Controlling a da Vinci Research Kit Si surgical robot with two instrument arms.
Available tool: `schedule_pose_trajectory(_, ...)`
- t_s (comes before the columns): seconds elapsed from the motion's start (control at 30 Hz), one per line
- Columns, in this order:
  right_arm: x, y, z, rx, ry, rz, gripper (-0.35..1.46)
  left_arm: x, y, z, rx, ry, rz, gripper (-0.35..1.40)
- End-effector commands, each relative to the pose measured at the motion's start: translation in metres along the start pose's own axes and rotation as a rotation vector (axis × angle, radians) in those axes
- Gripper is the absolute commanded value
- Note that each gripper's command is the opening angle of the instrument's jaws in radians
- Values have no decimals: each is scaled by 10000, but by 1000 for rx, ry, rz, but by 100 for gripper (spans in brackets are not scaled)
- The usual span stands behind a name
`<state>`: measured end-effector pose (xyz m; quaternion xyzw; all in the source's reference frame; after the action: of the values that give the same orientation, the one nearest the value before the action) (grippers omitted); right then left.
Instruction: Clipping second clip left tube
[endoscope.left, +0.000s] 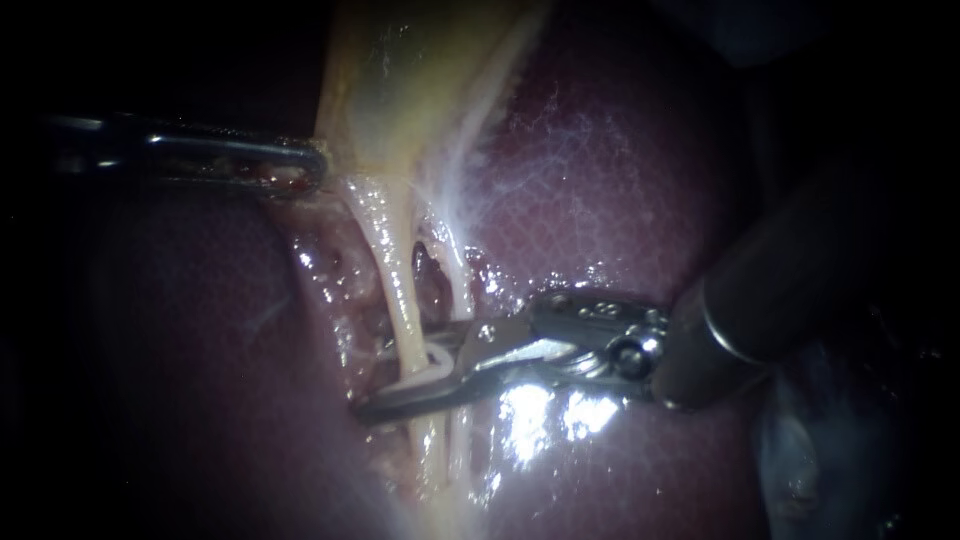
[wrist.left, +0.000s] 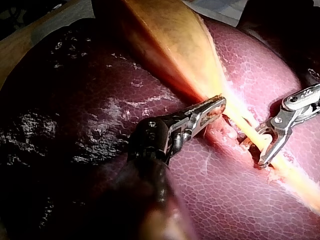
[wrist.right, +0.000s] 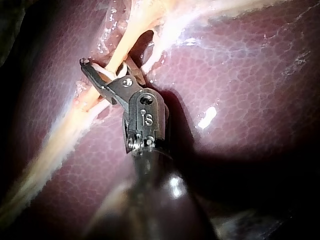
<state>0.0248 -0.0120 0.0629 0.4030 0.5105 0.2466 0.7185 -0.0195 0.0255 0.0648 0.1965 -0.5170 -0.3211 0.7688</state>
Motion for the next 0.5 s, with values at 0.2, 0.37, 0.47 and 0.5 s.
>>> schedule_pose_trajectory(0.2,10,-2,-12,109,64,2,50,0,0,0,0,0,0,-35)
schedule_pose_trajectory(0.37,7,-2,-10,195,91,47,50,0,0,0,1,0,0,-35)
schedule_pose_trajectory(0.47,6,-3,-10,255,102,85,50,0,1,-1,1,0,0,-35)
schedule_pose_trajectory(0.5,5,-3,-10,276,106,94,50,0,1,0,1,0,0,-35)
